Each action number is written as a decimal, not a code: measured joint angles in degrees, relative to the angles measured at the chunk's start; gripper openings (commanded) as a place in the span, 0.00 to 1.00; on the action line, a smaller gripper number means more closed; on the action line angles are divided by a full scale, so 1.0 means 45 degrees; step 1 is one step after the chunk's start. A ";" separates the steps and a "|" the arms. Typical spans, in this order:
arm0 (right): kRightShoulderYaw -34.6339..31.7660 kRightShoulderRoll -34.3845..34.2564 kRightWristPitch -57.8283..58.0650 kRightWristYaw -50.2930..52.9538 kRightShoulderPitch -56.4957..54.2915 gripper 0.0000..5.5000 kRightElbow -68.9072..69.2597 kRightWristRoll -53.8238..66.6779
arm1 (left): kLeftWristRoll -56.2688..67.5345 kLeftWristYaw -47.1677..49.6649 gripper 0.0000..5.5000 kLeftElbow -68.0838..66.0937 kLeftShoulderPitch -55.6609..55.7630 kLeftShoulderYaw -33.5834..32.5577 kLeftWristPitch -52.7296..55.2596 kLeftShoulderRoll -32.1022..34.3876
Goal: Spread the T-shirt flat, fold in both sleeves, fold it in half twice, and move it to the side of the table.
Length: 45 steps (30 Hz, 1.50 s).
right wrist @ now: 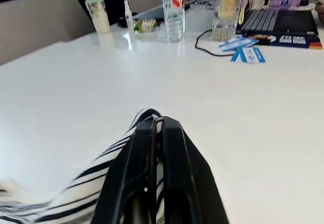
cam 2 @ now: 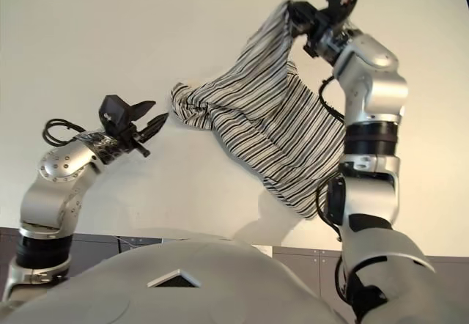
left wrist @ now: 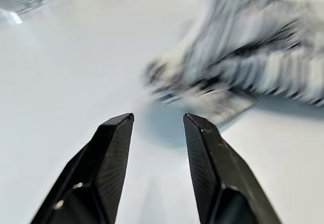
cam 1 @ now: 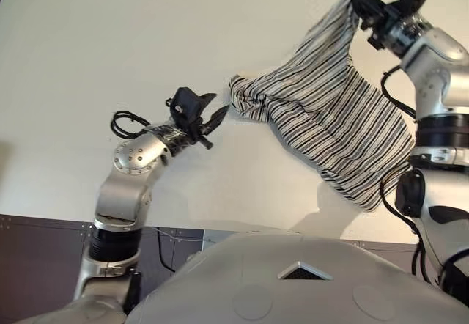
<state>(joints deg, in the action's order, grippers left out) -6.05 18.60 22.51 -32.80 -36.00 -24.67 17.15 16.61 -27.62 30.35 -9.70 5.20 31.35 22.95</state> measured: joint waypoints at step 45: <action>-0.1565 -0.1464 -0.1657 0.1578 -0.0556 0.02 -0.1446 0.0888 | 0.1225 0.2289 0.02 -0.5510 0.4921 -0.2003 0.3931 -0.2117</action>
<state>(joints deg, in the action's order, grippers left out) -13.09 12.01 15.06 -25.70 -38.50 -31.17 21.14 22.12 -17.32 5.55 12.44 -3.81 49.03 13.43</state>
